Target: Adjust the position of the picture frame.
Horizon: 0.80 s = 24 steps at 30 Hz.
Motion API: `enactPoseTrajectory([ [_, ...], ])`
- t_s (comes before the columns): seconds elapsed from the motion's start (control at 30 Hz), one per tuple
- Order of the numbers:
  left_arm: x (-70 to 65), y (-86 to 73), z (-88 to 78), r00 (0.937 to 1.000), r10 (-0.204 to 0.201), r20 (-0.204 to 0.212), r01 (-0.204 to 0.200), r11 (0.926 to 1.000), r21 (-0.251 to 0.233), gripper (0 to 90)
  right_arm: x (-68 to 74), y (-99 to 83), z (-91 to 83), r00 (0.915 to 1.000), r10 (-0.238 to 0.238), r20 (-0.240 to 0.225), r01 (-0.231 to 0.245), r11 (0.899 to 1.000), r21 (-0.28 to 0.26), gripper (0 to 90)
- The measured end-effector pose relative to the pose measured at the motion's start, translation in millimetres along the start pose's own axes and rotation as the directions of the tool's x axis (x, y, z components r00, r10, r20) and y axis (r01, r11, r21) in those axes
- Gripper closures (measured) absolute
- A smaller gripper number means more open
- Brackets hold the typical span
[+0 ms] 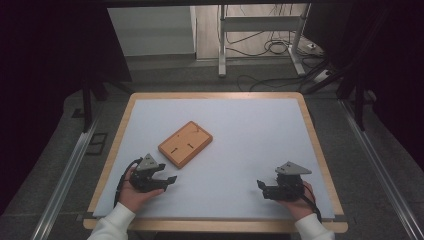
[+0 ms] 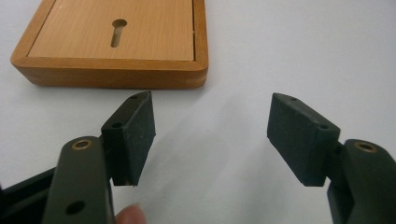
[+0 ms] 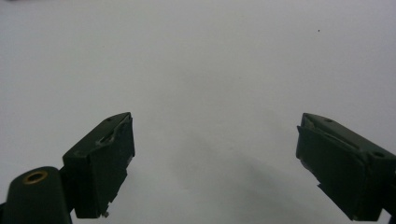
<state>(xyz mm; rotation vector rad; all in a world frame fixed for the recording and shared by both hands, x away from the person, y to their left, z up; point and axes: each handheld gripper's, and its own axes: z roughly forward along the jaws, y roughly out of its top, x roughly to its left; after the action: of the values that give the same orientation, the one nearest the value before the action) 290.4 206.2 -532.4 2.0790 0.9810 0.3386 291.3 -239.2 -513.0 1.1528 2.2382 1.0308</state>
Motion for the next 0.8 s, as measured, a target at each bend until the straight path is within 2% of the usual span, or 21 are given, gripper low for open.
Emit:
enactPoseTrajectory([
  [0.13, -0.7, 1.6, 1.9, 0.9999, -0.001, 0.012, 0.001, 1.0000, -0.001, 31.9, 0.1, -0.7, 1.0, 1.0000, 0.000, -0.003, 0.000, 1.000, 0.000, 12.0],
  [0.23, -1.5, 1.8, 2.1, 0.9999, 0.007, 0.010, -0.007, 1.0000, 0.003, 31.9, 2.4, -1.5, 0.8, 0.9999, -0.009, -0.010, 0.009, 1.000, 0.004, 12.3],
  [0.5, -1.0, 0.1, -0.4, 1.0000, -0.006, 0.003, 0.006, 1.0000, -0.007, 31.8, 8.5, 1.9, 3.0, 0.9991, -0.030, -0.029, 0.030, 1.000, 0.008, 15.1],
  [0.57, -1.1, 0.0, -0.1, 1.0000, -0.006, 0.007, 0.006, 1.0000, -0.005, 31.8, 11.5, 4.4, 5.1, 0.9990, -0.033, -0.031, 0.034, 0.999, 0.006, 15.6],
  [0.67, -2.0, 0.7, -1.1, 0.9993, -0.020, 0.031, 0.021, 0.9996, -0.020, 31.7, 18.1, 14.7, 10.3, 0.9969, -0.042, -0.066, 0.041, 0.999, -0.012, 15.6],
  [0.8, -1.8, 0.5, -1.3, 0.9995, -0.015, 0.028, 0.015, 0.9997, -0.016, 31.6, 24.7, 24.8, 14.6, 0.9962, -0.045, -0.075, 0.043, 0.999, -0.022, 17.0],
])
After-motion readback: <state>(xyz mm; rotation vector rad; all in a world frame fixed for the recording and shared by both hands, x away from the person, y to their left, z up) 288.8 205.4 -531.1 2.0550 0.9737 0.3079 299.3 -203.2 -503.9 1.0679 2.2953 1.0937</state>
